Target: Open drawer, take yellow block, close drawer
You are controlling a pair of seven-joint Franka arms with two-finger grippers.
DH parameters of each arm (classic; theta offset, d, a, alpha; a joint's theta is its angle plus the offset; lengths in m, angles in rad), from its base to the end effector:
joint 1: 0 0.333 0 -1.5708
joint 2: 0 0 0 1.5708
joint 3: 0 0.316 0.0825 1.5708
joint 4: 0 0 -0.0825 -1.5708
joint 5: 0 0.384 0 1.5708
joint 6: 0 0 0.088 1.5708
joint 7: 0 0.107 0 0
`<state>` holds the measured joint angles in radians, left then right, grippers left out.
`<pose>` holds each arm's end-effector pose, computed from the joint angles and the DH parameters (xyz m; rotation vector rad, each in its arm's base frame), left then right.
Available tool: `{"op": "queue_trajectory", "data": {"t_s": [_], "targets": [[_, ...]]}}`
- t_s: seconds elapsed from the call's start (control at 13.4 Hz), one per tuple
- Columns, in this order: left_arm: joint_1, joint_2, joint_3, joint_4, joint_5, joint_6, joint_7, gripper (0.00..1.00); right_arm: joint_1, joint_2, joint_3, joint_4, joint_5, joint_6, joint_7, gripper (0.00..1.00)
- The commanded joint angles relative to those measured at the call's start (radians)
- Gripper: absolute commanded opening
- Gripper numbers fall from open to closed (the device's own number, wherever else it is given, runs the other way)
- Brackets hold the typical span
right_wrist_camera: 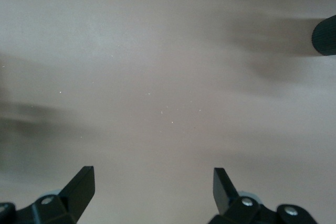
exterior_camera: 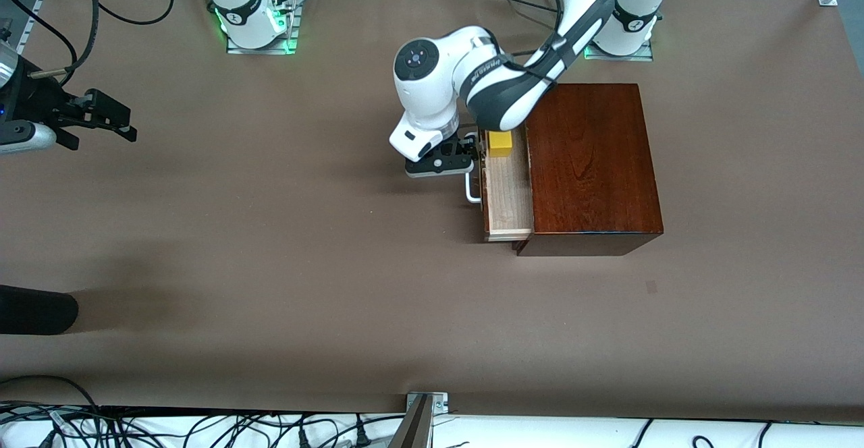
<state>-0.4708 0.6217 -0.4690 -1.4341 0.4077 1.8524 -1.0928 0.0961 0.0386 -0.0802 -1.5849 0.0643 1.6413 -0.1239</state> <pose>0.4810 -0.5052 0.3469 -2.9687 -0.1051 -0.0382 0.5721 0.0164 0.6026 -3.0743 -0.2093 -0.0327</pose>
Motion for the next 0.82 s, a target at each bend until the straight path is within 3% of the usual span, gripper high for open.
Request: {"op": "queue_trajectory", "data": {"t_s": [0.0,0.3,0.6,0.74], "targets": [[0.033,-0.117,0.003,0.001,-0.001,-0.145,0.123,1.00,-0.001,0.009,-0.001,0.016,-0.004,-0.009,-0.011,1.00],[0.179,-0.264,0.001,0.000,-0.006,-0.271,0.351,1.00,0.019,0.009,0.003,0.016,0.000,-0.015,0.007,1.00],[0.436,-0.330,0.001,0.000,-0.182,-0.305,0.618,1.00,0.102,0.062,0.003,0.016,-0.003,-0.002,-0.003,1.00],[0.503,-0.356,0.006,0.001,-0.193,-0.344,0.778,1.00,0.138,0.067,0.005,0.013,0.003,-0.005,-0.005,1.00]]}}
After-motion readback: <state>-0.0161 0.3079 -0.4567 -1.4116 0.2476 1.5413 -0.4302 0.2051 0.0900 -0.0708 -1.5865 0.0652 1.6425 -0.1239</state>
